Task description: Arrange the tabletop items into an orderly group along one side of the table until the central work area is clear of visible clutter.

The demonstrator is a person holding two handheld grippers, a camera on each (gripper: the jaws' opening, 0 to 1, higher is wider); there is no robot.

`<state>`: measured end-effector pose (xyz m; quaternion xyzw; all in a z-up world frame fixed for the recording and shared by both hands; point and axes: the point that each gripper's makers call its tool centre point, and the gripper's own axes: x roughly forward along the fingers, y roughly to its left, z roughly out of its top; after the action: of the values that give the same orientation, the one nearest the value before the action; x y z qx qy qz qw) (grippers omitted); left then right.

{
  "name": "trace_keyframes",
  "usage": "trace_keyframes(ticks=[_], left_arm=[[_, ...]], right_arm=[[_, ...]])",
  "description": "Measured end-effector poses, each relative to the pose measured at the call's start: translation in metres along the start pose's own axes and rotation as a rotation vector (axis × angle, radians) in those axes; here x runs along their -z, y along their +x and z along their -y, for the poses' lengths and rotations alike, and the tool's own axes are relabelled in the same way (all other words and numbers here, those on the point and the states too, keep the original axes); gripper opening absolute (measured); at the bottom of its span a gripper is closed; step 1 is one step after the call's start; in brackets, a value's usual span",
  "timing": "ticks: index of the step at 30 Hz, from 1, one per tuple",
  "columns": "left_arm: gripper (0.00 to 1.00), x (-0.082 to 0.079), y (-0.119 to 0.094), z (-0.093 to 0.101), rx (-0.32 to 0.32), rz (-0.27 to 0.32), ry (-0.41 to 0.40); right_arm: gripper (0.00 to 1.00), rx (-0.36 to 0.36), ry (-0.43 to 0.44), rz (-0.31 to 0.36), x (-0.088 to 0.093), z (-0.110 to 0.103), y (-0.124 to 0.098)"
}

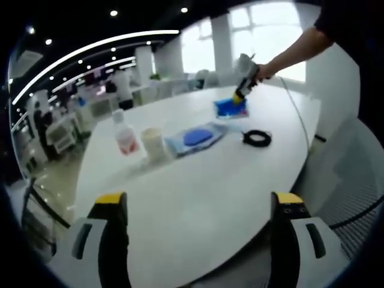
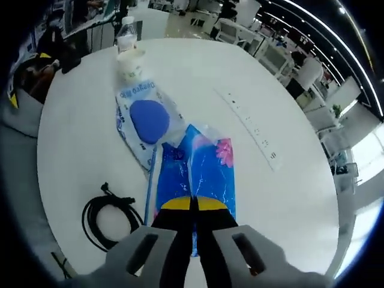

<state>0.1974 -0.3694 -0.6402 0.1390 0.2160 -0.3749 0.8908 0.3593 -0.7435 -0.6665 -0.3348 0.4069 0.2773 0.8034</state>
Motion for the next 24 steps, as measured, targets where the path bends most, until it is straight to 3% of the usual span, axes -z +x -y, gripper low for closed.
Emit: trace_keyframes(ticks=[11,24], left_arm=[[0.96,0.0,0.0,-0.002,-0.008,-0.002,-0.006],[0.96,0.005,0.001,-0.002,-0.013,-0.03,-0.001]], right_arm=[[0.0,-0.011,-0.217,0.016,-0.012,0.001,0.005],[0.0,-0.042,-0.378,-0.021,0.007,0.014,0.009]])
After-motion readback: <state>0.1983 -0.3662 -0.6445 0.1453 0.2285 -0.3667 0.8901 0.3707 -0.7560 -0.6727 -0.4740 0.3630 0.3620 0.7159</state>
